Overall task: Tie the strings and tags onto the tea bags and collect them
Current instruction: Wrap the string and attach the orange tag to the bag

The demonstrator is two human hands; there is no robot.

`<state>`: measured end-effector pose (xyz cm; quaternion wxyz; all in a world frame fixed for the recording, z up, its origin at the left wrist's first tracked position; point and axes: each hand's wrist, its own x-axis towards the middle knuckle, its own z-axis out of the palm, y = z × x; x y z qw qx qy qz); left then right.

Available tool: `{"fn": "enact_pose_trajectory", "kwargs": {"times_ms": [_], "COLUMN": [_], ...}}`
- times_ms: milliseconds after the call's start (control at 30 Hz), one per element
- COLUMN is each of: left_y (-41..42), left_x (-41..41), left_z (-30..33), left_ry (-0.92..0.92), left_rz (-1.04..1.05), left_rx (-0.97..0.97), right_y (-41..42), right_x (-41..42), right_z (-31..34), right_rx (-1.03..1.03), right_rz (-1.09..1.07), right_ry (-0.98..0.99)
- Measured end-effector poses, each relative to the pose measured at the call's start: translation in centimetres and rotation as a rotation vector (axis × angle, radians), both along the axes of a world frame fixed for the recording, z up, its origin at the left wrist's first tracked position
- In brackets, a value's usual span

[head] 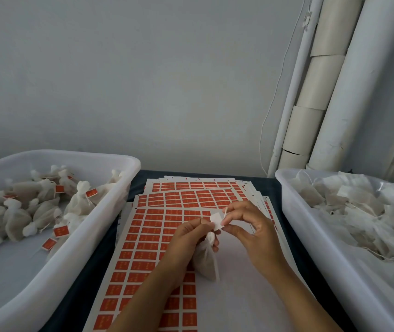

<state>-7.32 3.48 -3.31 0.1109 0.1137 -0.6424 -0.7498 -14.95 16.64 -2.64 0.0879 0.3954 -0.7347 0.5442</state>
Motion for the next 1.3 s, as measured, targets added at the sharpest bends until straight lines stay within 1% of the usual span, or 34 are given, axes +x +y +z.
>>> {"fn": "enact_pose_trajectory", "kwargs": {"times_ms": [100, 167, 333, 400, 533, 867, 1067, 1300], "left_y": [0.1, 0.1, 0.1, 0.1, 0.0, 0.0, 0.0, 0.0], "left_x": [0.0, 0.0, -0.1, -0.1, -0.2, -0.5, -0.8, -0.6], "left_z": [-0.1, -0.1, -0.1, -0.3, -0.6, -0.9, -1.1, -0.9], "left_ry": [-0.004, 0.003, 0.009, 0.036, 0.074, 0.108, 0.097, 0.126], "left_rz": [0.046, 0.051, 0.060, 0.028, -0.025, -0.018, 0.005, -0.047], "left_rx": [0.040, 0.009, -0.148, -0.173, -0.204, -0.230, -0.247, -0.220], "right_y": [0.1, 0.1, 0.0, -0.2, -0.4, -0.6, -0.7, -0.8], "right_x": [-0.4, -0.5, -0.2, 0.0, 0.1, 0.1, 0.1, 0.1], "right_z": [-0.4, -0.5, -0.3, -0.4, -0.8, -0.9, -0.9, -1.1], "right_rx": [-0.027, -0.033, -0.059, -0.062, -0.042, -0.035, -0.026, -0.007], "right_rz": [0.037, 0.052, 0.048, 0.044, 0.023, -0.002, -0.033, -0.034], "right_ry": [-0.153, -0.211, -0.260, -0.270, -0.275, -0.261, -0.200, -0.127]}}
